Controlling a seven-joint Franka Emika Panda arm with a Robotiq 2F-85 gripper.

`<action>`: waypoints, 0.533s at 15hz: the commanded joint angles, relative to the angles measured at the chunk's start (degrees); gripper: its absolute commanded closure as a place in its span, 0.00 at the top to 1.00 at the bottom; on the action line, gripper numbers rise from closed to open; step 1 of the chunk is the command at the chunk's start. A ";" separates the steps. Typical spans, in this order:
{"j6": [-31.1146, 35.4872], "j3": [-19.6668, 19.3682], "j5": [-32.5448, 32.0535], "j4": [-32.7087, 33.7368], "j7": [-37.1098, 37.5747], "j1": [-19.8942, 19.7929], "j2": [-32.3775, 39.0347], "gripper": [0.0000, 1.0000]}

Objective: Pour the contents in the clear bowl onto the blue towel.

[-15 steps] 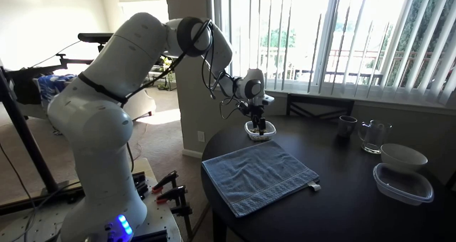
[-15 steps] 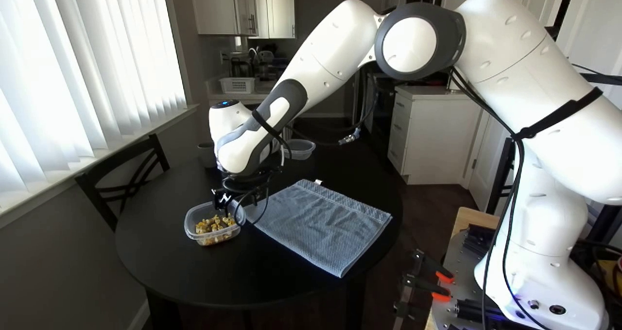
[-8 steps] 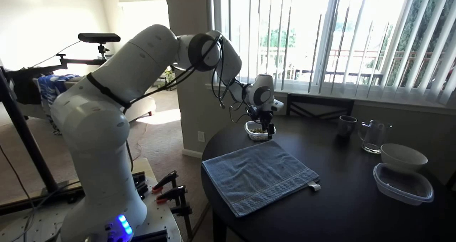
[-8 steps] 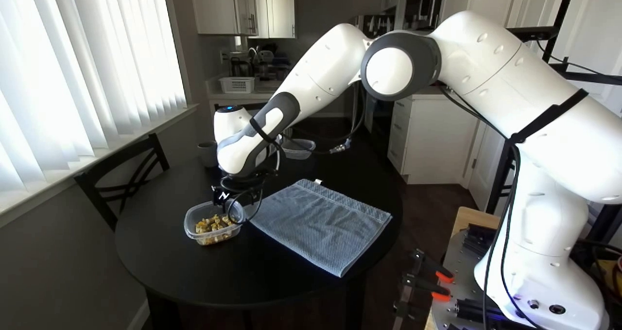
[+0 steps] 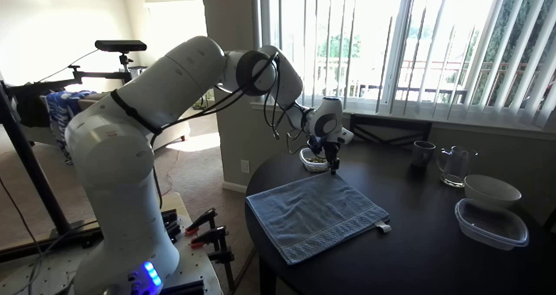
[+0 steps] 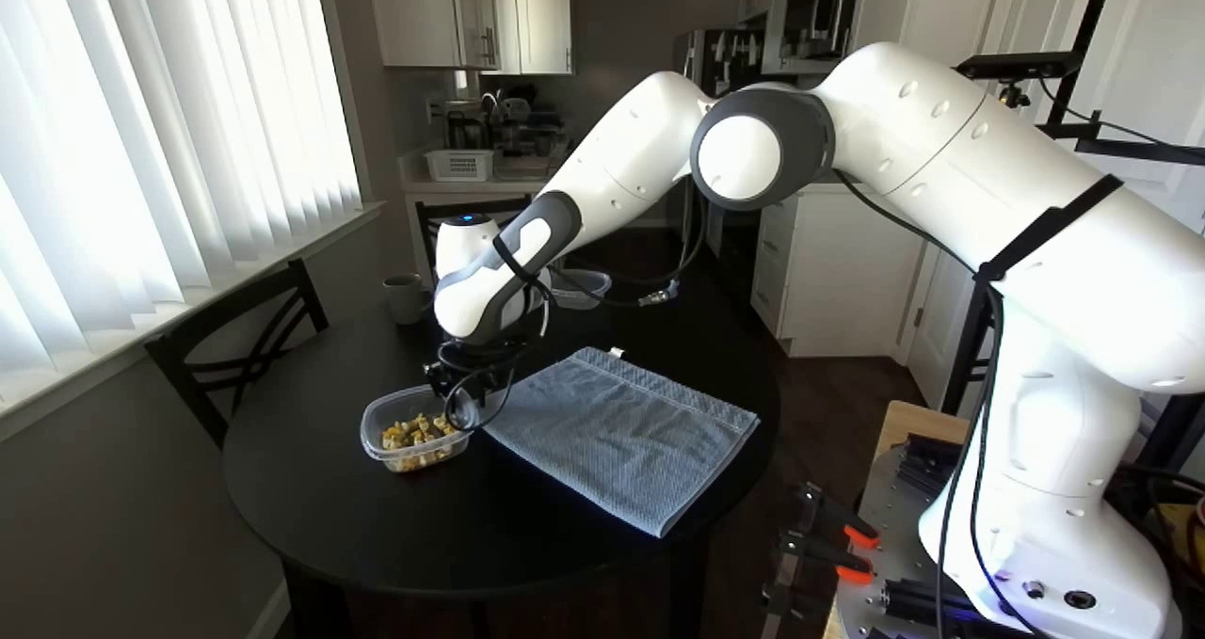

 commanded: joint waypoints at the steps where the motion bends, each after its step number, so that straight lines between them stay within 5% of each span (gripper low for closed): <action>1: 3.09 1.32 2.07 -2.54 -2.93 -1.00 -1.98 0.22; 4: 4.69 1.27 2.34 -3.41 -3.08 -0.85 -2.41 0.03; 8: 6.50 1.06 2.07 -5.89 -3.10 -0.24 -4.16 0.00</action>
